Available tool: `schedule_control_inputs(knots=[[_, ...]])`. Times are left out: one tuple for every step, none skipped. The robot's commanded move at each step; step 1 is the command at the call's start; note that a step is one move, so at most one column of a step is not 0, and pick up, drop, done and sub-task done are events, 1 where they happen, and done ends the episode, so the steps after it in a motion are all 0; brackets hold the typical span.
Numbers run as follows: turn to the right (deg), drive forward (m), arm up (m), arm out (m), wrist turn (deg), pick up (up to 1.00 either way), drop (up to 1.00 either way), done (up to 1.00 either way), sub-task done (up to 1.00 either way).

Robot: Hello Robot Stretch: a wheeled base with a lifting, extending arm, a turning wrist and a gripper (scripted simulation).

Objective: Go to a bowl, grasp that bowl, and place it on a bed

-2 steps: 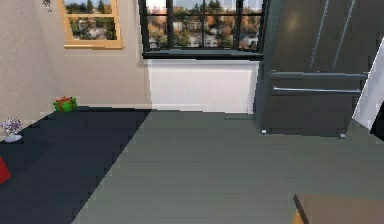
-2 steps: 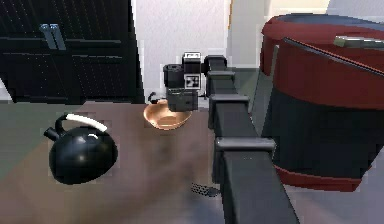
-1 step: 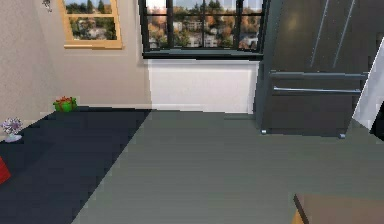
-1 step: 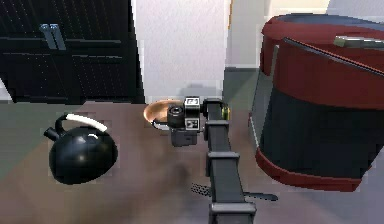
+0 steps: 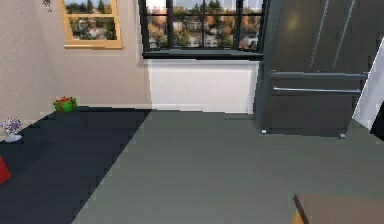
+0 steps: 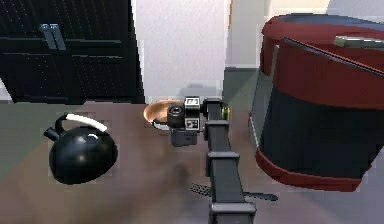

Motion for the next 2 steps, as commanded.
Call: schedule_control_inputs(knots=[[0.0, 0.00, 0.10, 0.00, 0.0, 0.00, 0.00, 0.00, 0.00], [0.0, 0.00, 0.00, 0.00, -45.0, 0.00, 0.00, 0.00, 0.00]])
